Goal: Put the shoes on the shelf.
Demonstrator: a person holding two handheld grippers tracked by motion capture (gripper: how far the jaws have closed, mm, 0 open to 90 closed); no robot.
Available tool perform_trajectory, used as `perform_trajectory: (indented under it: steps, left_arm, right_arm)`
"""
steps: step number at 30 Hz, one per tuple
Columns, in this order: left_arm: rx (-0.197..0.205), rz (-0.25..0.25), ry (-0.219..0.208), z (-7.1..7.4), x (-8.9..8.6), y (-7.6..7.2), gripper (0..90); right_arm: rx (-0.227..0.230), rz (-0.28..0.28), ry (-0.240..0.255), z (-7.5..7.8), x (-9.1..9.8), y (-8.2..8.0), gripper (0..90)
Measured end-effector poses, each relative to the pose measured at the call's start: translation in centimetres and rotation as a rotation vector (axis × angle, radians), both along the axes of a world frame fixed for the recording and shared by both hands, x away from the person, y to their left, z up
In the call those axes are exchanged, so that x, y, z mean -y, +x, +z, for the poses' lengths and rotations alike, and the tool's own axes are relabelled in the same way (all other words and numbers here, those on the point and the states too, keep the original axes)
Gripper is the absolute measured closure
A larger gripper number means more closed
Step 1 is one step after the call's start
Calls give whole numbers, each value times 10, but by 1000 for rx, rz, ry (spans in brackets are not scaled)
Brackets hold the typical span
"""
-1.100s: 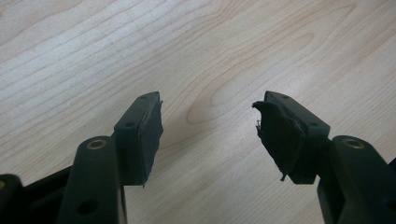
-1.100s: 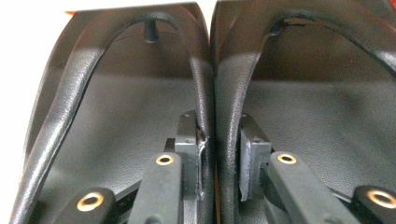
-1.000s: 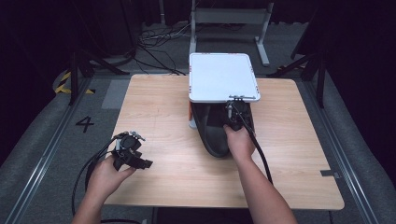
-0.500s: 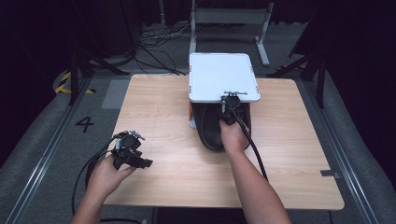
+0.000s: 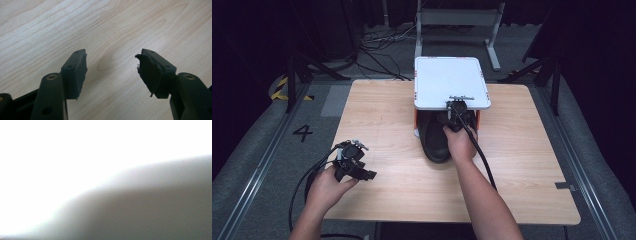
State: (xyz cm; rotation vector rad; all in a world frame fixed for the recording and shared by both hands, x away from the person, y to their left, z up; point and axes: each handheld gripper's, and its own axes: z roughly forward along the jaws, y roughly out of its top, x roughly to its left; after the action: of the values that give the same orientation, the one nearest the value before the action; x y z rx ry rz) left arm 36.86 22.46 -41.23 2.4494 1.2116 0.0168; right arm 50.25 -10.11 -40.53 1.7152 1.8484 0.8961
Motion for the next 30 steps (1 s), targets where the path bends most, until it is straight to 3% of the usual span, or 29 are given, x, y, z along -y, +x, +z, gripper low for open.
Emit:
perform_trajectory:
  steps: [3, 4, 12, 15, 17, 20, 28, 30]
  left_arm:
    - [-1, -3, -1, 0, 1, 1, 397]
    - [-1, -9, 1, 0, 2, 2, 397]
    - [-1, -21, 5, 2, 10, 6, 397]
    - [1, -26, 6, 2, 12, 8, 397]
    - [0, -31, 7, 2, 16, 9, 398]
    - [8, -45, 16, 1, 23, 8, 416]
    - [27, -80, 39, 5, 47, 4, 490]
    - [52, -86, 42, 7, 53, 4, 515]
  right_arm:
    - [0, 10, -14, 2, 2, -2, 375]
    - [17, 13, -39, 7, 4, -8, 371]
    - [63, 57, -60, 25, 25, -32, 414]
    - [52, 90, -72, 32, 36, -42, 456]
    - [20, 121, -48, 36, 49, -51, 495]
    - [1, 153, -48, 39, 66, -67, 544]
    - [-20, 203, -80, 30, 101, -107, 590]
    - [-32, 215, -80, 27, 106, -112, 600]
